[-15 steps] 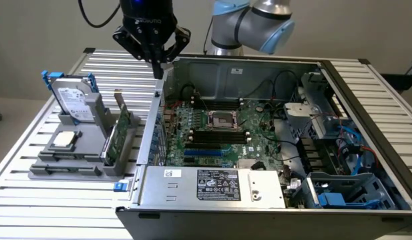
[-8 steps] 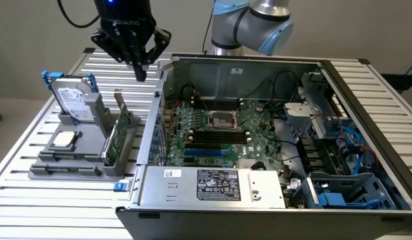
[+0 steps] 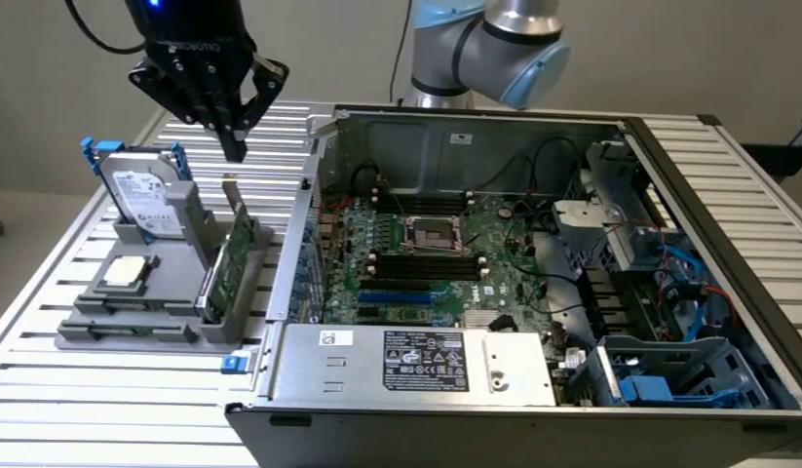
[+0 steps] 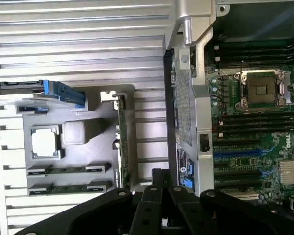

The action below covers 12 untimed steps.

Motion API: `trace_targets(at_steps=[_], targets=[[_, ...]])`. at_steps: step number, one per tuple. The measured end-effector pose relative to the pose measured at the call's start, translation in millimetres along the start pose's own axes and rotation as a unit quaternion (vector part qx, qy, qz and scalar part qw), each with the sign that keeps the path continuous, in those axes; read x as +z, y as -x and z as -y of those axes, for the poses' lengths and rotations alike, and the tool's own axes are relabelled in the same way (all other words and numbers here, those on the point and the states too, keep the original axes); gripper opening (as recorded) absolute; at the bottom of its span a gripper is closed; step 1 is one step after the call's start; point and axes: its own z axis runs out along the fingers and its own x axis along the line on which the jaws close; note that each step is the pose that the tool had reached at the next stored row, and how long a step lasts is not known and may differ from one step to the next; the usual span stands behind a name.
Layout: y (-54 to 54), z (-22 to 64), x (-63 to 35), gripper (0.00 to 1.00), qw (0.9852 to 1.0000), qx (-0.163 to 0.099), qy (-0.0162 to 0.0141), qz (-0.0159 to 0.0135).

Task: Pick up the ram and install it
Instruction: 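Reach for the ram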

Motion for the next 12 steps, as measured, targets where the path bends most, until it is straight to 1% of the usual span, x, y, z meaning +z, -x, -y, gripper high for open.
trace_targets(at_steps=[6,12], targets=[[-27.0,7.0,0.0,0.11,1.0000,0.000,0.0000,0.0000],[-53.9,15.2,2.6,0.11,1.0000,0.000,0.0000,0.0000]])
